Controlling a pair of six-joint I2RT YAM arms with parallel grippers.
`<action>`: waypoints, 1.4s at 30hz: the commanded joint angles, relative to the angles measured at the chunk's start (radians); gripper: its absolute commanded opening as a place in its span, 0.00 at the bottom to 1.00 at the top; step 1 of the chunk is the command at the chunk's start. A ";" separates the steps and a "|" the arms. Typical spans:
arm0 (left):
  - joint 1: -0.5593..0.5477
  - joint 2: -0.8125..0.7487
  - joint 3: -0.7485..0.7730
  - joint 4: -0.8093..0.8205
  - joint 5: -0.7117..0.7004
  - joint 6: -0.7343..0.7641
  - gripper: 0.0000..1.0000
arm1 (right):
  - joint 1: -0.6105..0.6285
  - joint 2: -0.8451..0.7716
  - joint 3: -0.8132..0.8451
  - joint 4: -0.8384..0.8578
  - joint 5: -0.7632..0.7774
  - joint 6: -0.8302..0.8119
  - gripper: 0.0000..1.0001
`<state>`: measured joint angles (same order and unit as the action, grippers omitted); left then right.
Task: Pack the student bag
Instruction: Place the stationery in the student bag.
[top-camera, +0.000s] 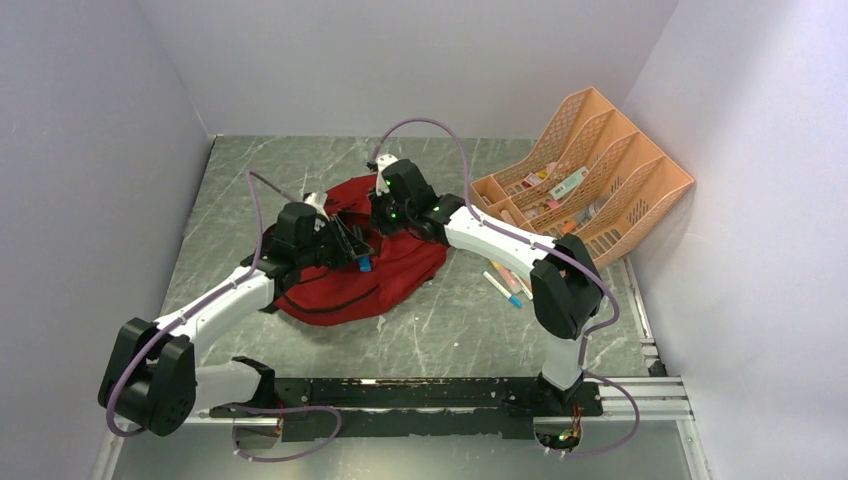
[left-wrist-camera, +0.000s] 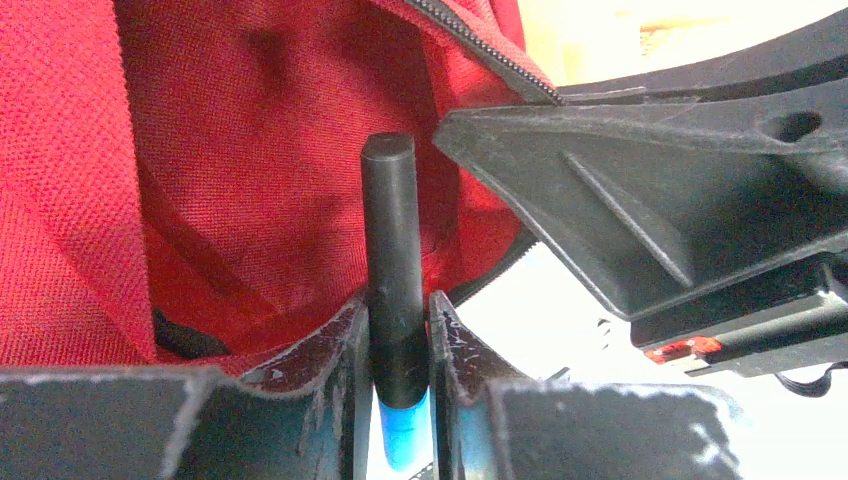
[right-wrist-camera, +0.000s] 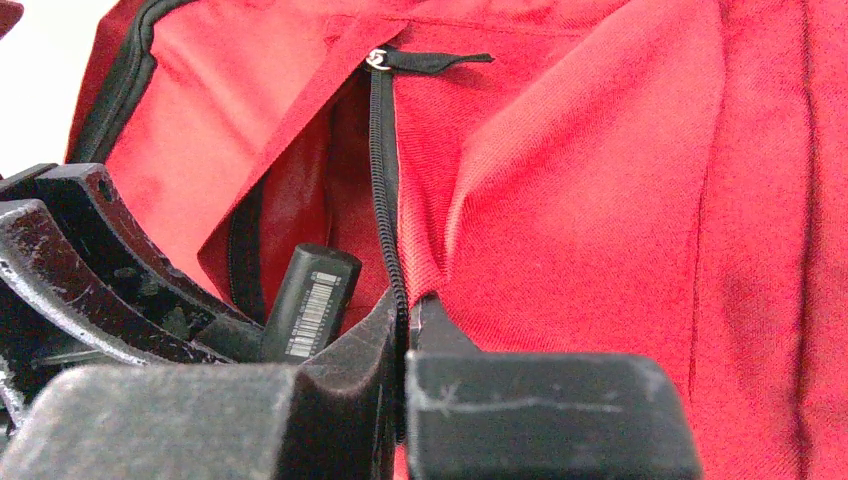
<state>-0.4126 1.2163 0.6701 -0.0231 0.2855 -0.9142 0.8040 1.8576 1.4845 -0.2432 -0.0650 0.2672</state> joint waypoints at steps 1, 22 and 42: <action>-0.015 -0.013 -0.032 0.062 0.022 -0.019 0.10 | -0.008 -0.066 -0.016 0.063 -0.009 0.016 0.00; 0.083 0.243 0.178 0.079 0.091 0.056 0.12 | -0.006 -0.097 -0.055 0.069 -0.050 0.041 0.00; 0.083 0.250 0.233 0.033 0.061 0.067 0.58 | -0.007 -0.105 -0.081 0.085 -0.068 0.053 0.00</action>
<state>-0.3351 1.5146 0.8707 -0.0013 0.3389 -0.8589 0.7933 1.7905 1.4128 -0.1913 -0.1020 0.3084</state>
